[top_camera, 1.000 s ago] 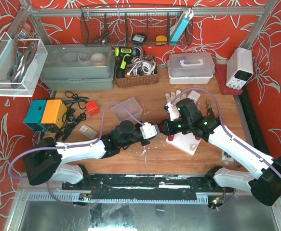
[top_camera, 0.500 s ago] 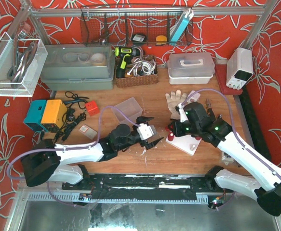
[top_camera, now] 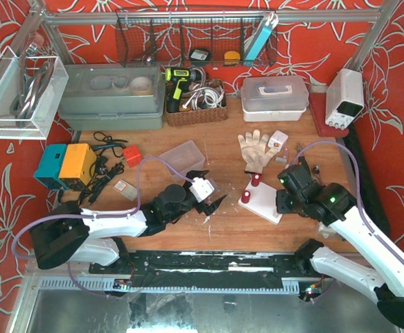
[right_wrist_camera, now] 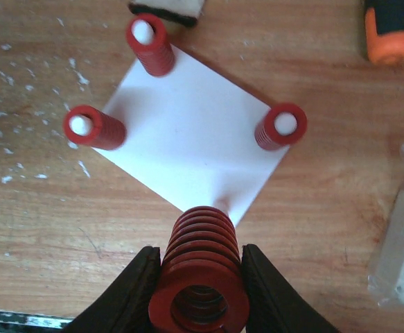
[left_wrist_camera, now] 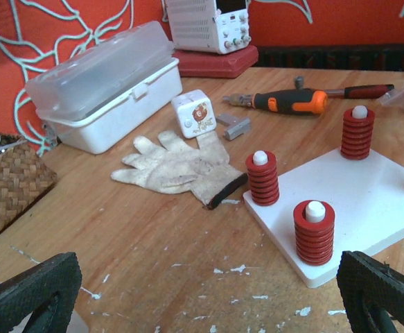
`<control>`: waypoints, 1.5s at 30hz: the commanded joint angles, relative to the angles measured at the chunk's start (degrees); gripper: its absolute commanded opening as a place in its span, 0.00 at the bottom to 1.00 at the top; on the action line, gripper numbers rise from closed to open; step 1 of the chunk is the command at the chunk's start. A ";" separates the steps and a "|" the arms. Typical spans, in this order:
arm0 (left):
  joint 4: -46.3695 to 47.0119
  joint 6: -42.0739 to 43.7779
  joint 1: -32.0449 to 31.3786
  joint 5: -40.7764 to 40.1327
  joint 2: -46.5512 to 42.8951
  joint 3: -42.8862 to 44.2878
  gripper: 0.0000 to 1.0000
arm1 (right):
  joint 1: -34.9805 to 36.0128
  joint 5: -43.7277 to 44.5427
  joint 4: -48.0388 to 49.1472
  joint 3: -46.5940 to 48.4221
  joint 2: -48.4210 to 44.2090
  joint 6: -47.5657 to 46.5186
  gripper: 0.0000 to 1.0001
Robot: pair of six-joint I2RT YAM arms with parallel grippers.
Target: Install the large spring
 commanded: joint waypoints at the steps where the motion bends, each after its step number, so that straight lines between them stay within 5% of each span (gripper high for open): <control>1: 3.68 -0.25 -0.24 -2.17 0.63 0.02 1.00 | -0.05 2.47 -1.42 -4.87 -2.44 4.79 0.00; 26: 3.13 -0.99 -0.26 -2.19 -2.11 -0.76 1.00 | -0.05 4.74 13.38 -18.86 -2.03 8.19 0.00; 33: 3.24 -1.77 -0.24 -2.79 -1.44 -0.85 1.00 | -0.03 4.16 17.11 -19.92 -1.50 8.64 0.20; 45: -1.98 -11.09 0.00 -8.54 -4.57 -0.27 1.00 | -0.06 9.65 12.84 -12.37 -2.52 9.14 0.69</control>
